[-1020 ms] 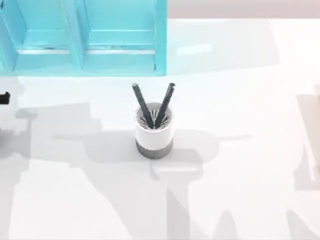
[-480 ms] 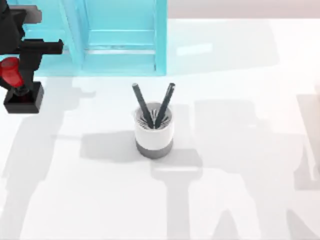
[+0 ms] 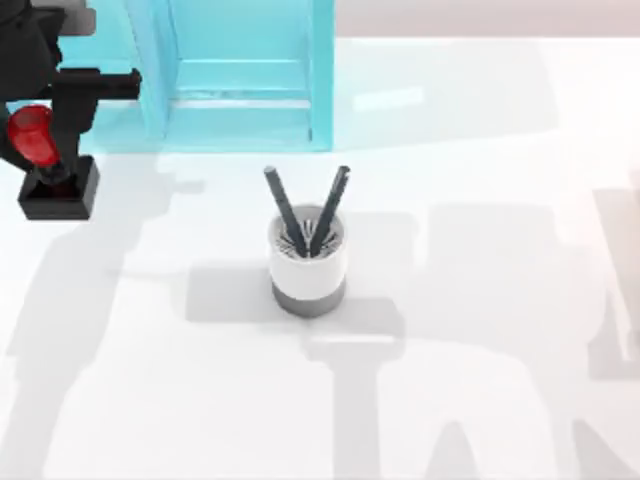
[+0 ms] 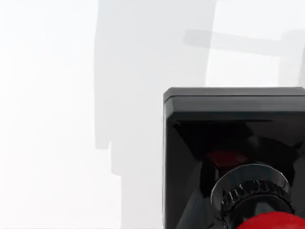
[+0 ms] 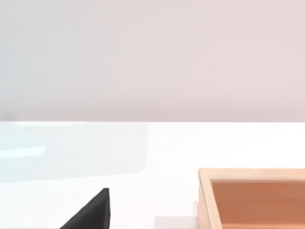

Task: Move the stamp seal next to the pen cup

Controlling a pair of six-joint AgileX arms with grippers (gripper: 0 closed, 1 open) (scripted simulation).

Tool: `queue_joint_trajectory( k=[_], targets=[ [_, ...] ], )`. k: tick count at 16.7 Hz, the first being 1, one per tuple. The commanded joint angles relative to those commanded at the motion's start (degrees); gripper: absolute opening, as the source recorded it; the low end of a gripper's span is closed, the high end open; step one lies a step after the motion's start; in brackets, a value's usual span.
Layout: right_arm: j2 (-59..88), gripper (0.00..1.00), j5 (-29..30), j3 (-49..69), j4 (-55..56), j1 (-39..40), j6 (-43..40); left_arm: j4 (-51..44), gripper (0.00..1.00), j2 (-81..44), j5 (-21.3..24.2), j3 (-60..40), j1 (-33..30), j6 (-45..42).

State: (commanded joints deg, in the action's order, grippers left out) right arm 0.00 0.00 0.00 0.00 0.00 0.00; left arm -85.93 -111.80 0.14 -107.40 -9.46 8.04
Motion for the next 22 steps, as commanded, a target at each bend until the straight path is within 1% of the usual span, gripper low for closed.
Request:
queue_joint_trajectory(
  k=[3,8,10,15,22],
  targets=[
    [0.0,1.0,0.0,0.0,0.0,0.0,0.0,-1.1,0.0,-1.7,0.0,-2.8,-4.2,4.7],
    [0.0,1.0,0.0,0.0,0.0,0.0,0.0,-3.1,0.0,-5.1,0.1,-8.4,-14.6,14.6],
    [0.0,1.0,0.0,0.0,0.0,0.0,0.0,-3.6,0.0,-5.9,0.0,-9.8,-17.0,16.9],
    [0.0,1.0,0.0,0.0,0.0,0.0,0.0,-3.3,0.0,-5.7,0.1,-9.6,-17.1,17.2],
    [0.0,1.0,0.0,0.0,0.0,0.0,0.0,0.2,0.0,-5.1,0.0,-5.3,-17.3,17.2]
  ],
)
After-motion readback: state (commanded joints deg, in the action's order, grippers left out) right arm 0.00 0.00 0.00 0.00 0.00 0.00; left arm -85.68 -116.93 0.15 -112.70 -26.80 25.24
